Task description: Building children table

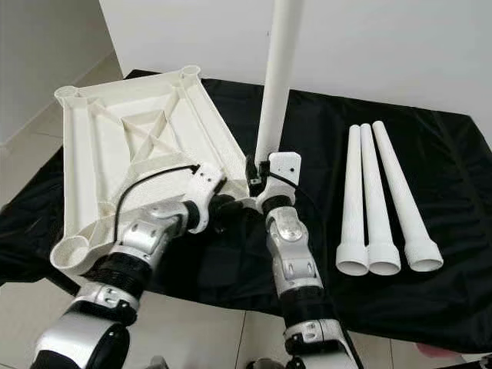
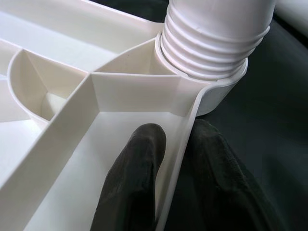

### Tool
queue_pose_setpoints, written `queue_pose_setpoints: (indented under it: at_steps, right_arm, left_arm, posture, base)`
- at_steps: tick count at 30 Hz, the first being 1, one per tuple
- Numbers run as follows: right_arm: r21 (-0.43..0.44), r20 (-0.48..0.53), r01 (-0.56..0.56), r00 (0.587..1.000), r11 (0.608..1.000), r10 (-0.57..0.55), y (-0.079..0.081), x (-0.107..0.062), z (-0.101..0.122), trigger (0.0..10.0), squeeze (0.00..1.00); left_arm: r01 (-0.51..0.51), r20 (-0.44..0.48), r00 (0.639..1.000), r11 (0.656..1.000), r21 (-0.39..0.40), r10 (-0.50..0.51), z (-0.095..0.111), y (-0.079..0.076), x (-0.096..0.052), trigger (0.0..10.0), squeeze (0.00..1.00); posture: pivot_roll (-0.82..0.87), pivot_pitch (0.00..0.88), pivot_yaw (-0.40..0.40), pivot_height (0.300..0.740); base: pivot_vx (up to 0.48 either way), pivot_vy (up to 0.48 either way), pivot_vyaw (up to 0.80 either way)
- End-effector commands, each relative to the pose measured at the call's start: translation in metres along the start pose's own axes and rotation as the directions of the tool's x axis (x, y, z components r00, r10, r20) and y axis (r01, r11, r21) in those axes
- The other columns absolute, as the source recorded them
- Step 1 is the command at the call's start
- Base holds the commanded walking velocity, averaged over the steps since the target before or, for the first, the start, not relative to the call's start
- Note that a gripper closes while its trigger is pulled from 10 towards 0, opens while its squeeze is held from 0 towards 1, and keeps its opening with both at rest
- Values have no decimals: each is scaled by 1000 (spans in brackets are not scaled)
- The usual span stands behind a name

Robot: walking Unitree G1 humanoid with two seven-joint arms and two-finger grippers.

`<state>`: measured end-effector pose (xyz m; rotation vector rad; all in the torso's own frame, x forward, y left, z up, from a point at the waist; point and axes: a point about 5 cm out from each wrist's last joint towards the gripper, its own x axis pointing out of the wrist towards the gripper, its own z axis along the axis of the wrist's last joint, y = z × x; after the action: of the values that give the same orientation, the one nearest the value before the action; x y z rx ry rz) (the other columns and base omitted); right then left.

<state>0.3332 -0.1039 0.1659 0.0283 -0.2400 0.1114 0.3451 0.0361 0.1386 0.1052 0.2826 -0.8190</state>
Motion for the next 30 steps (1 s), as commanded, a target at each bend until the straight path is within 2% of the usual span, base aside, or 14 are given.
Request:
queue_pose_setpoints:
  at_steps: [1,9,10,17,24,28,30]
  right_arm:
    - [62,-4,-70,998,996,70,29,0,-1,10000,0]
    - [80,-14,-49,999,996,50,28,-1,-3,10000,0]
    - [100,-16,-45,999,994,47,27,0,-4,10000,1000]
    - [112,4,-61,998,992,61,29,-1,-3,10000,1000]
    - [154,15,-127,992,980,126,31,-3,-2,10000,1000]
    - [127,9,-143,990,982,143,16,-4,-4,10000,1000]
    - [123,5,-145,989,982,146,15,-5,-5,10000,1000]
  left_arm:
    - [-415,108,903,909,-33,416,24,13,2,10000,0]
    - [-403,106,909,915,-29,404,23,13,3,10000,0]
    - [-403,106,909,915,-28,403,22,15,3,10000,0]
    - [-393,107,913,919,-22,393,21,14,4,10000,0]
    - [-375,108,921,927,-10,374,21,13,3,10000,0]
    - [-306,113,947,951,38,300,15,8,-1,10000,0]
    - [-300,110,950,953,48,294,13,8,-1,10000,0]
  posture:
    - [-62,23,17,740]
    - [-63,20,20,740]
    - [-65,17,21,740]
    - [-65,10,23,740]
    - [-66,5,25,740]
    - [-69,0,25,740]
    - [-69,0,25,740]
  base:
    - [0,0,0]
    - [0,0,0]
    - [0,0,0]
    - [0,0,0]
    - [0,0,0]
    - [0,0,0]
    - [0,0,0]
